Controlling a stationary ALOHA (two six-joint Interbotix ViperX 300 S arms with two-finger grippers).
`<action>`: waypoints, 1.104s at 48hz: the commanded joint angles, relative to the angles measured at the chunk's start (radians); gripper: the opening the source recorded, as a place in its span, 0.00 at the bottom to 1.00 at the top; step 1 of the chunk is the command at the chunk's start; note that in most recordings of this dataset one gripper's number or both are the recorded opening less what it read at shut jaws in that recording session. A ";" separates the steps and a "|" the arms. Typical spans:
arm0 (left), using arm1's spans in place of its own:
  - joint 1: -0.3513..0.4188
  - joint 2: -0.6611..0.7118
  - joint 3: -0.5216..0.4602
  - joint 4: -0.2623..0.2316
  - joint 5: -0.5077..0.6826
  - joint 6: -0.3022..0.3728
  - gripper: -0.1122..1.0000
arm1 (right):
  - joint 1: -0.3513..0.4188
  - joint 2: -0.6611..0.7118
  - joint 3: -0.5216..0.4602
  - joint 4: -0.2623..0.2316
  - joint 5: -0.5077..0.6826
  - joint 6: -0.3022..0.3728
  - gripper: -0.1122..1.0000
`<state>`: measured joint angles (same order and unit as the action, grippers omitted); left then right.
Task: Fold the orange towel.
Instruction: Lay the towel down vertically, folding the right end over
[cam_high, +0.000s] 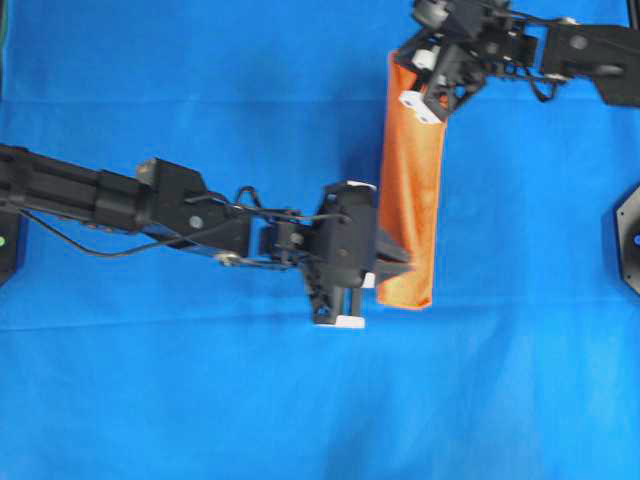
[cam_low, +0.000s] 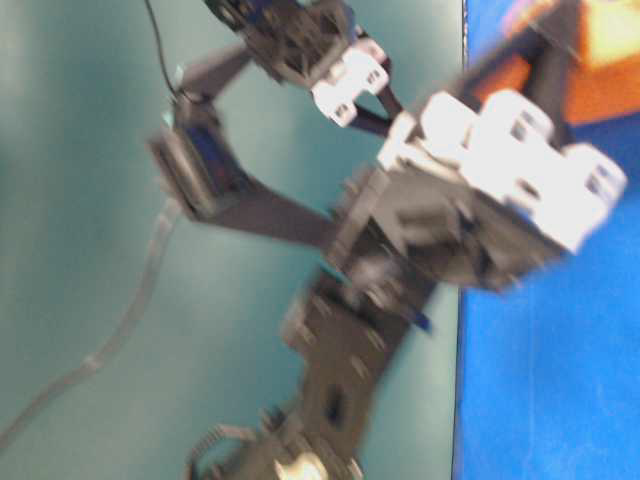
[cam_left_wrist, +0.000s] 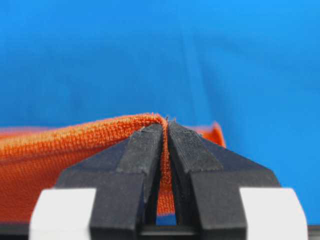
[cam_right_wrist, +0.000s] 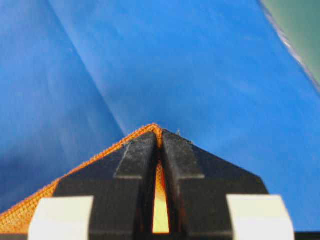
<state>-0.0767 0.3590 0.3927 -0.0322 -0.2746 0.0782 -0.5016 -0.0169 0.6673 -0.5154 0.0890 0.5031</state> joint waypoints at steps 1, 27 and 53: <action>-0.014 -0.074 0.069 0.000 -0.048 -0.029 0.12 | -0.003 0.031 -0.066 -0.005 -0.032 -0.005 0.13; -0.014 -0.123 0.219 0.000 -0.091 -0.117 0.15 | 0.040 0.120 -0.156 -0.005 -0.038 -0.046 0.13; -0.006 -0.138 0.193 0.000 -0.061 -0.100 0.66 | 0.051 0.103 -0.132 -0.011 -0.021 -0.101 0.62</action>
<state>-0.0874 0.2623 0.5967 -0.0353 -0.3467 -0.0230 -0.4510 0.1166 0.5446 -0.5216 0.0706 0.4050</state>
